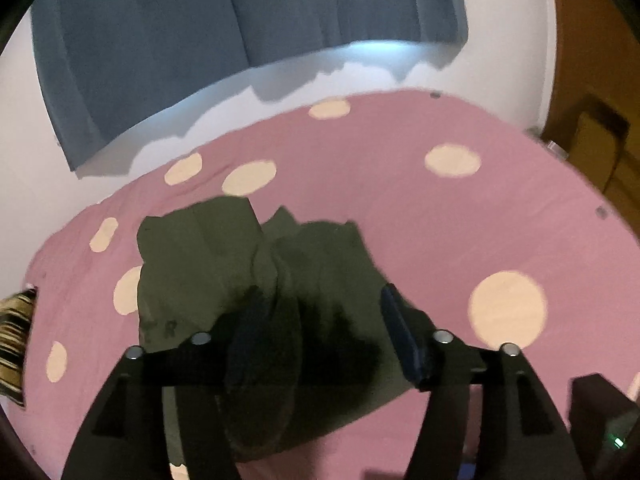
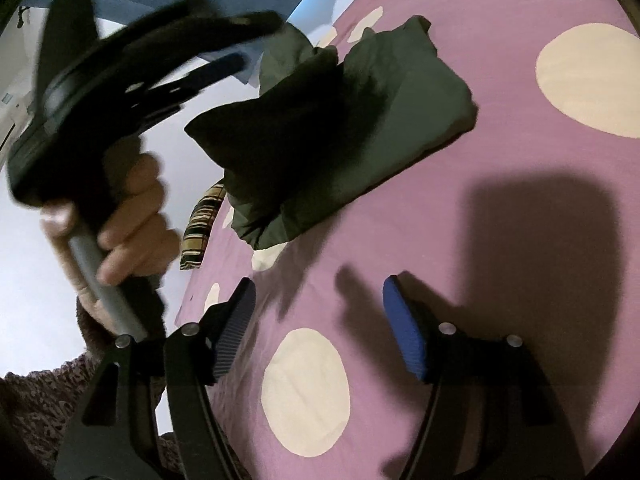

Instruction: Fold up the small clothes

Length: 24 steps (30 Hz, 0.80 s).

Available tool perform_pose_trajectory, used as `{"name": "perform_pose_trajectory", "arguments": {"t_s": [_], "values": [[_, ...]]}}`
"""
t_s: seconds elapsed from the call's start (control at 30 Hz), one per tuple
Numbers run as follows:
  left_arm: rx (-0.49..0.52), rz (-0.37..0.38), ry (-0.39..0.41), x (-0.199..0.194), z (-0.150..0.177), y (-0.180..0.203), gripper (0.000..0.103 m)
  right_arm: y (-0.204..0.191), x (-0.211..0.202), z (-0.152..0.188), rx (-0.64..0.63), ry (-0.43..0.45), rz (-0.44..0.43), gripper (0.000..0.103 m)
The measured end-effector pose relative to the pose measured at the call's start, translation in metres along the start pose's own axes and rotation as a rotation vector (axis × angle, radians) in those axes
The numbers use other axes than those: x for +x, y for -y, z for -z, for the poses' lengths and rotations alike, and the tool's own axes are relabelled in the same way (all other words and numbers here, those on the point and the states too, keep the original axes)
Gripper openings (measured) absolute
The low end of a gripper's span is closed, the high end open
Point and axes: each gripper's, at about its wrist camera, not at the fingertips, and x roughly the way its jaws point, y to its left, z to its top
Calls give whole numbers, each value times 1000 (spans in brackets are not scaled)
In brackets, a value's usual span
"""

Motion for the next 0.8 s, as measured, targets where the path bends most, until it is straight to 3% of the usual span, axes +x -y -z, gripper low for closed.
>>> {"name": "perform_pose_trajectory", "arguments": {"t_s": [0.13,0.2,0.33,0.43,0.6,0.8], "values": [[-107,83,73,-28,5,-51,70,-3,1,-1,1,8,10,68],[-163,107,102,-36,13,-82,72,7,-21,-2,-1,13,9,70],[-261,175,123,-43,49,-147,75,-1,-35,-11,7,28,-14,71],[-297,180,141,-43,81,-178,76,-10,-36,-30,19,58,-35,73],[-292,175,144,-41,130,-198,77,-19,-24,-82,65,77,-109,81],[-236,170,139,-41,160,-185,77,-21,31,-156,80,-16,-7,82]]}}
